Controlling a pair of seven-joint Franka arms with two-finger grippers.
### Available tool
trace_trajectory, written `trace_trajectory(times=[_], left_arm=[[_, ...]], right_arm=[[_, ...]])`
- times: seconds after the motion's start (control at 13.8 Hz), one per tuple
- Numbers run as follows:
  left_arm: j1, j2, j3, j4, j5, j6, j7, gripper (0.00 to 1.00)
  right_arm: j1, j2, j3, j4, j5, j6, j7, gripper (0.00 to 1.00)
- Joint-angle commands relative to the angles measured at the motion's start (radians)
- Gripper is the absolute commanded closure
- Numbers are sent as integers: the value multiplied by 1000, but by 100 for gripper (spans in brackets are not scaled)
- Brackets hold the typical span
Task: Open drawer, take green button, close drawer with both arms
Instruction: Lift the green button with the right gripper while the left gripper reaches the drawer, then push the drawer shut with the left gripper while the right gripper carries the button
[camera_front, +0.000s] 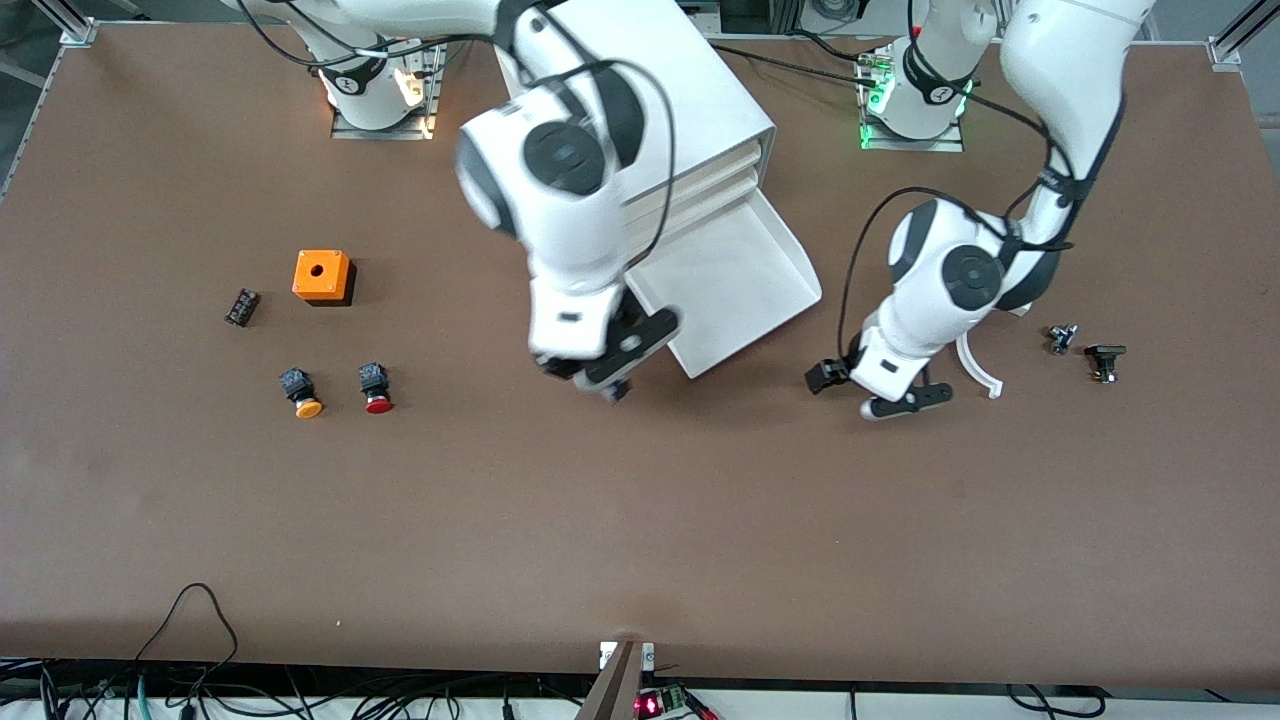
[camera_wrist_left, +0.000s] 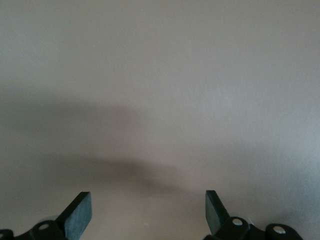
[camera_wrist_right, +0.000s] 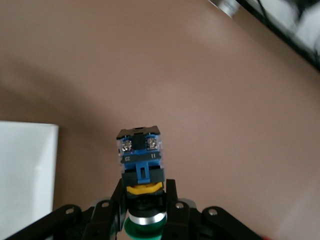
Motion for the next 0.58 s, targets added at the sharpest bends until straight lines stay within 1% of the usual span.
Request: trace_trajectory(times=[0.0,0.15,0.29,0.44,0.51], left_arm=[[-67,-2,4,-49,12,15,-58,0],[-86,-28,3,-92,4,15,-106,0],[-96,-78,-38,-157,-13,12,-150,0],[-96,-132,-97,-225,-13,0,-190,0],[-96,-150,-130,-245,-13,-11,-227,0]], right_arm=[[-74,-110,10,-192,31,6,105,78],[-112,-130,10,-273,30,4,174,78],[-131,-139,10,-326,27,9,280,78],[-149,-143,10,-397,23,15,306,78],[-163,-146,10,-446,20,39,306,78]])
